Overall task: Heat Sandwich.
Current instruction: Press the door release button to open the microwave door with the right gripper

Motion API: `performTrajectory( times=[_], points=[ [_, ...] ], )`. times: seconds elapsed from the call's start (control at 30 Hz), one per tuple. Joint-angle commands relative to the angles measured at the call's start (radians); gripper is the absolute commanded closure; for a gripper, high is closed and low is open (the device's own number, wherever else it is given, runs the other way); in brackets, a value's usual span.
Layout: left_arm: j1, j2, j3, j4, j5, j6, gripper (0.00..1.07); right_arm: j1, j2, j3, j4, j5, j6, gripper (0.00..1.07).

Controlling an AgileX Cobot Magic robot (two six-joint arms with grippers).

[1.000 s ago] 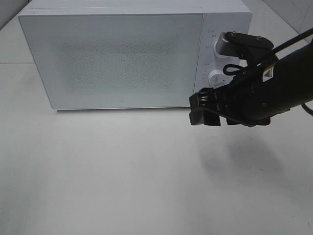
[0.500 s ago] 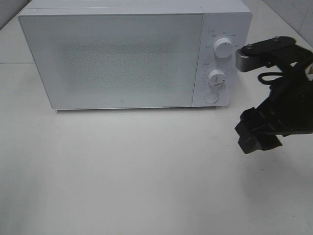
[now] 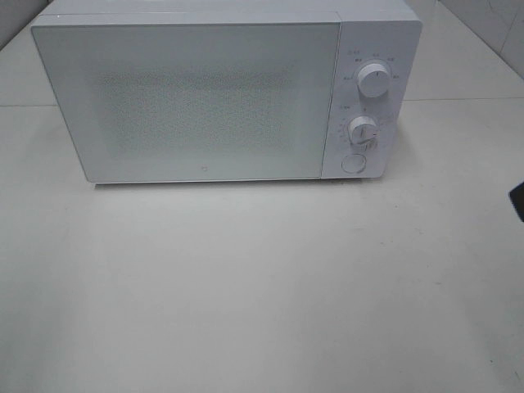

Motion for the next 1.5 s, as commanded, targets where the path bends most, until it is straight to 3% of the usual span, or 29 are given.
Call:
performTrajectory(
  times=[0.03, 0.27, 0.4, 0.53, 0.73, 1.1, 1.5],
  points=[
    [0.001, -0.025, 0.002, -0.001, -0.009, -0.009, 0.03, -0.008, -0.100, -0.005, -0.016, 0.050, -0.013, 0.32],
    [0.001, -0.025, 0.002, -0.001, -0.009, -0.009, 0.03, -0.034, -0.311, -0.004, -0.060, 0.121, -0.013, 0.32],
    [0.001, -0.025, 0.002, -0.001, -0.009, -0.009, 0.03, -0.167, -0.432, -0.003, -0.071, 0.166, -0.020, 0.32],
    [0.001, -0.025, 0.002, -0.001, -0.009, -0.009, 0.03, -0.230, -0.509, 0.018, -0.071, 0.162, -0.021, 0.32],
    [0.001, -0.025, 0.002, -0.001, -0.009, -0.009, 0.03, -0.304, -0.673, 0.134, -0.070, 0.124, -0.020, 0.32],
    [0.001, -0.025, 0.002, -0.001, -0.009, -0.009, 0.03, -0.357, -0.834, 0.313, -0.075, 0.037, -0.024, 0.32],
    [0.001, -0.023, 0.002, -0.001, -0.009, -0.009, 0.03, -0.357, -0.833, 0.309, -0.067, 0.036, -0.035, 0.32]
  ],
)
